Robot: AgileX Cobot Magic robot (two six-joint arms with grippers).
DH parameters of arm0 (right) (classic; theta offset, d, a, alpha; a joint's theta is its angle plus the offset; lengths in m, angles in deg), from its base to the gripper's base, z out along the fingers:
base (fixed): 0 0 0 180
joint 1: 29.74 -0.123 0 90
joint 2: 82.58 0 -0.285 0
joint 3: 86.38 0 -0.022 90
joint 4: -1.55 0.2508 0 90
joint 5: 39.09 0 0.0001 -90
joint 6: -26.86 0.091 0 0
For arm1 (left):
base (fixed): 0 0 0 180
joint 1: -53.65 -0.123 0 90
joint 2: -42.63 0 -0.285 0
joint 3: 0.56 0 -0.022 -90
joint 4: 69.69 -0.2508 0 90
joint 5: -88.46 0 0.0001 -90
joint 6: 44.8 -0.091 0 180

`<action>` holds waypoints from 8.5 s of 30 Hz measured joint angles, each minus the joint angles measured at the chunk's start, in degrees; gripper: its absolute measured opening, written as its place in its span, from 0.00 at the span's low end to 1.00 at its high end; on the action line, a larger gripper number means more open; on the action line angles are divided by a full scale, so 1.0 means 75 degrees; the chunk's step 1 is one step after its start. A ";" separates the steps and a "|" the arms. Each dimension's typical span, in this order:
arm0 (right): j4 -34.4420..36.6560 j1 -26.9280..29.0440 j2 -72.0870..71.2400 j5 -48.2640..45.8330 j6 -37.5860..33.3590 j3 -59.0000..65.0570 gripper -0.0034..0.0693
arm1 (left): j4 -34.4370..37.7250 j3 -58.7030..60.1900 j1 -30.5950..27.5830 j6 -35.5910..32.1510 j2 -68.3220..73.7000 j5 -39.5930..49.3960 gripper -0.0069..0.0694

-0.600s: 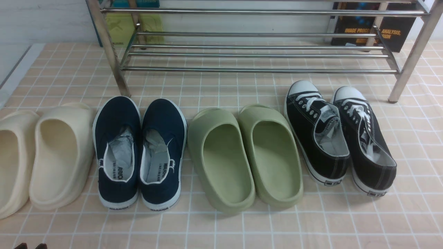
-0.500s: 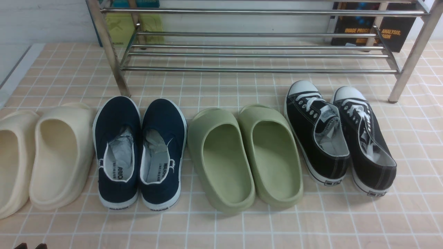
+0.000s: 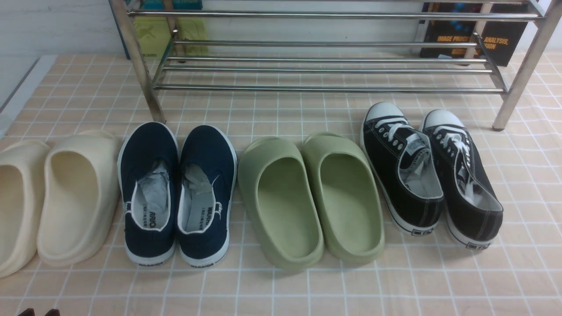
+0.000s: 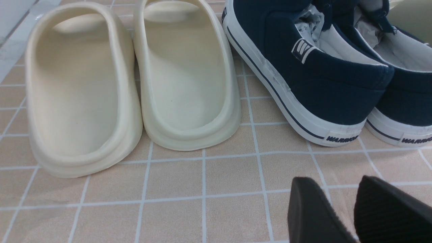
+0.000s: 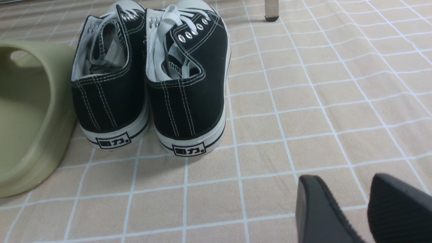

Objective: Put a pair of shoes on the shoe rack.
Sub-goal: Use the right arm to grab the shoe closest to it, then use the right arm to put a shoe into the shoe rack, then use the right arm to grab the shoe closest to it, then use the right arm to put a shoe into the shoe rack

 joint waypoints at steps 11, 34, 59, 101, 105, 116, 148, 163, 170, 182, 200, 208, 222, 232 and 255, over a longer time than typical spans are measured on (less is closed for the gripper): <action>0.0000 0.0000 0.0000 0.0000 0.0000 0.0000 0.38 | 0.0000 0.0000 0.0000 0.0000 0.0000 0.0000 0.40; -0.0097 0.0000 0.0000 0.3269 0.0000 0.0087 0.38 | 0.0000 0.0000 0.0000 0.0000 0.0000 0.0000 0.40; -0.0399 0.0000 0.1887 0.4883 -0.0001 -0.2625 0.38 | 0.0000 0.0000 0.0000 0.0000 0.0000 0.0000 0.40; 0.0377 -0.3043 1.3354 -0.1312 -0.0623 -0.8787 0.49 | 0.0000 0.0000 0.0000 0.0000 0.0000 0.0000 0.40; 0.0383 -0.3126 1.3494 -0.1220 -0.0623 -0.8838 0.49 | 0.0000 0.0000 0.0000 0.0000 0.0000 0.0000 0.40; 0.0342 -0.3219 1.3494 -0.1115 -0.0623 -0.8842 0.68 | 0.0000 0.0000 0.0000 0.0000 0.0000 0.0000 0.40; 0.1029 -0.3268 1.3897 -0.2491 -0.0768 -0.9718 0.05 | -0.0007 0.0000 0.0000 0.0000 0.0000 0.0000 0.40; 0.0356 -0.2839 1.4216 -0.2266 -0.0985 -1.1772 0.05 | -0.0007 0.0000 0.0000 0.0000 0.0000 0.0000 0.40; 0.0286 -0.2271 1.5820 -0.2468 -0.1049 -1.4015 0.05 | -0.0007 0.0000 0.0000 0.0000 0.0000 0.0000 0.40; 0.0462 -0.2199 1.7869 -0.3665 -0.1691 -1.7253 0.05 | -0.0007 0.0000 0.0000 0.0000 0.0000 0.0000 0.40; 0.0855 -0.2207 1.5958 -0.4122 -0.1767 -1.6840 0.76 | -0.0007 0.0000 0.0000 0.0000 0.0000 0.0000 0.40; -0.0037 -0.2207 1.3868 -0.5543 -0.1088 -1.5017 0.75 | -0.0007 0.0000 0.0000 0.0000 0.0000 0.0000 0.40; -0.0171 -0.2215 1.3977 -0.3157 -0.0662 -0.9473 0.69 | -0.0007 0.0000 0.0000 0.0000 0.0000 0.0000 0.40; -0.0097 -0.2207 1.4079 -0.2545 -0.0646 -0.9324 0.11 | -0.0007 0.0000 0.0000 0.0000 0.0000 0.0000 0.40; -0.2200 -0.2217 1.4315 -0.4102 -0.0789 -1.2426 0.12 | 0.0001 0.0000 0.0000 0.0000 0.0000 0.0000 0.40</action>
